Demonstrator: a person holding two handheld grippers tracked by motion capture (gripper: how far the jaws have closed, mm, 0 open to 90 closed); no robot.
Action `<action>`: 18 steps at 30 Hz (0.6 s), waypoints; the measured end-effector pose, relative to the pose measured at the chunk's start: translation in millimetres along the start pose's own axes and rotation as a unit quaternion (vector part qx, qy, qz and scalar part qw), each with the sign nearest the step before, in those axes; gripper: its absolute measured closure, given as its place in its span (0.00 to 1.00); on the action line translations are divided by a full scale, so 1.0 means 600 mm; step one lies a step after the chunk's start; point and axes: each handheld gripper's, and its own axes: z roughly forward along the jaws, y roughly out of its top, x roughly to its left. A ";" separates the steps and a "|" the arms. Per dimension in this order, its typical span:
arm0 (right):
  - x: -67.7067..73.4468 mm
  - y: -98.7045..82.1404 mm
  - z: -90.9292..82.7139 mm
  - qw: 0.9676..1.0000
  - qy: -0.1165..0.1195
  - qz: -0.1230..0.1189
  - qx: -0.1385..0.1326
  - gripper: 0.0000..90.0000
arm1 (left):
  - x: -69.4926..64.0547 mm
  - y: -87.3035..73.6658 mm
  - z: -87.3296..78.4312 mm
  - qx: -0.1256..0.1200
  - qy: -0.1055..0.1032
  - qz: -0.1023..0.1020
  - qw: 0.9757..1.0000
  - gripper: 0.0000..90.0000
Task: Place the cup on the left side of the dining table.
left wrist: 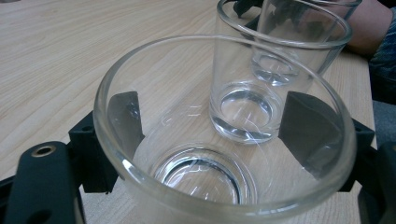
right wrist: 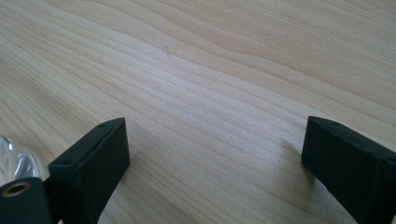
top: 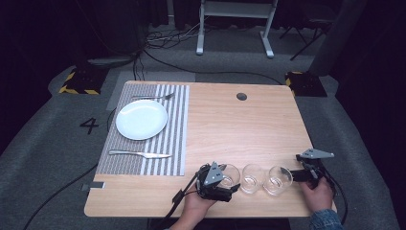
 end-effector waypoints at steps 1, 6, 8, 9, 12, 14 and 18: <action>0.000 0.000 0.000 1.000 0.000 0.000 0.000 0.09 | -0.001 0.000 0.000 0.000 0.001 0.000 1.000 0.21; 0.000 0.000 0.000 1.000 0.000 0.000 0.000 0.09 | -0.003 0.008 -0.003 0.012 0.008 0.008 1.000 0.22; 0.000 0.000 0.000 1.000 0.000 0.000 0.000 0.09 | -0.003 0.015 -0.006 0.012 0.002 0.005 1.000 0.22; 0.000 0.000 0.000 1.000 0.000 0.000 0.000 0.09 | -0.003 0.019 -0.008 0.015 0.002 0.006 1.000 0.22; 0.000 0.000 0.000 1.000 0.000 0.000 0.000 0.09 | -0.002 0.032 -0.016 0.020 -0.002 0.003 1.000 0.22; 0.000 0.000 0.000 1.000 0.000 0.000 0.000 0.09 | 0.002 0.040 -0.022 0.022 -0.010 -0.008 1.000 0.22; 0.000 0.000 0.000 1.000 0.000 0.000 0.000 0.09 | 0.009 0.058 -0.034 0.023 -0.018 -0.015 0.999 0.22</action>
